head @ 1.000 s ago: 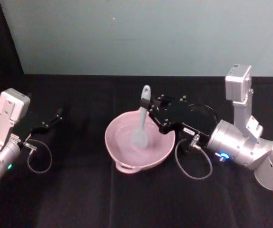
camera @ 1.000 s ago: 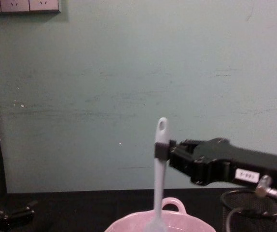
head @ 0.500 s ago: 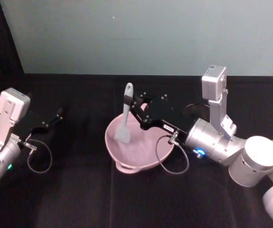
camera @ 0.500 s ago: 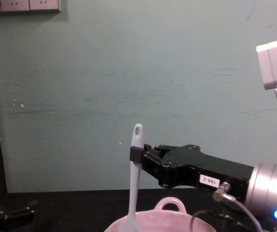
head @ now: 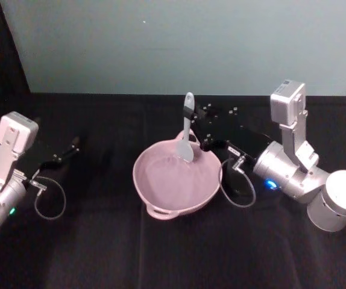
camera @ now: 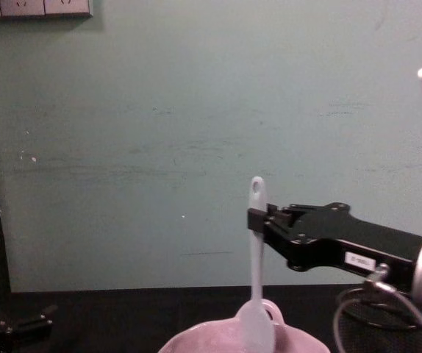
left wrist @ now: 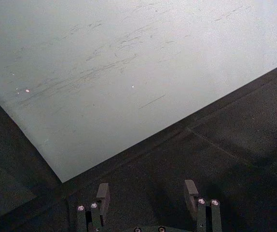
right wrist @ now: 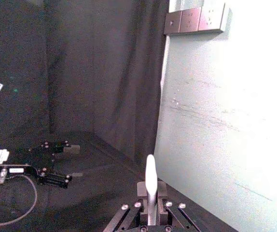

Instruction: Use the one hand to pick up the spoon and stir the clear water in the bowl.

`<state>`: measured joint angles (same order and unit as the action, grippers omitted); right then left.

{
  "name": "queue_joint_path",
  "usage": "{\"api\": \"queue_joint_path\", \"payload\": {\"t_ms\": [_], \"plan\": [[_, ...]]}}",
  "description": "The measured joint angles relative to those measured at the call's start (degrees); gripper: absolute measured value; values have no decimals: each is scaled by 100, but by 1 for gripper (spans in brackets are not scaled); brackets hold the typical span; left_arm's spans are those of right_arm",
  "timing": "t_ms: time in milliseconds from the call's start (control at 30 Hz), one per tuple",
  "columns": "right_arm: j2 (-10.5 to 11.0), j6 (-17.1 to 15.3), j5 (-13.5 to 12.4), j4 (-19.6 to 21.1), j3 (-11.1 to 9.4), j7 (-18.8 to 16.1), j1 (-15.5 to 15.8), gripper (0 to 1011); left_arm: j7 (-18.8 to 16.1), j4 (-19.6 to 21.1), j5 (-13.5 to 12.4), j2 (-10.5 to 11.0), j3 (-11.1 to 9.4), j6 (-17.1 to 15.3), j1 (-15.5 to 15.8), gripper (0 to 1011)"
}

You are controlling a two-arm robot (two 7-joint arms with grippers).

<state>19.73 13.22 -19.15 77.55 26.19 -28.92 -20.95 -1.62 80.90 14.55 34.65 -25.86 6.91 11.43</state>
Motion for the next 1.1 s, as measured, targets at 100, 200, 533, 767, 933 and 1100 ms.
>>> {"api": "queue_joint_path", "payload": {"t_ms": [100, 200, 533, 767, 933, 1100], "plan": [[153, -132, -4, 245, -81, -60, 124, 117, 0, 0, 0, 0, 0, 0, 0, 1011], [296, -250, -65, 487, -135, -172, 258, 117, 0, 0, 0, 0, 0, 0, 0, 1011], [466, -385, -509, 888, -99, -587, 594, 117, 0, 0, 0, 0, 0, 0, 0, 1011], [202, -195, -770, 661, 114, -796, 519, 117, 0, 0, 0, 0, 1, 0, 0, 1011], [-61, -8, -755, 277, 216, -777, 322, 117, 0, 0, 0, 0, 0, 0, 0, 1011], [-333, 213, -621, -194, 227, -594, 104, 117, 0, 0, 0, 0, 0, 0, 0, 1011]]}}
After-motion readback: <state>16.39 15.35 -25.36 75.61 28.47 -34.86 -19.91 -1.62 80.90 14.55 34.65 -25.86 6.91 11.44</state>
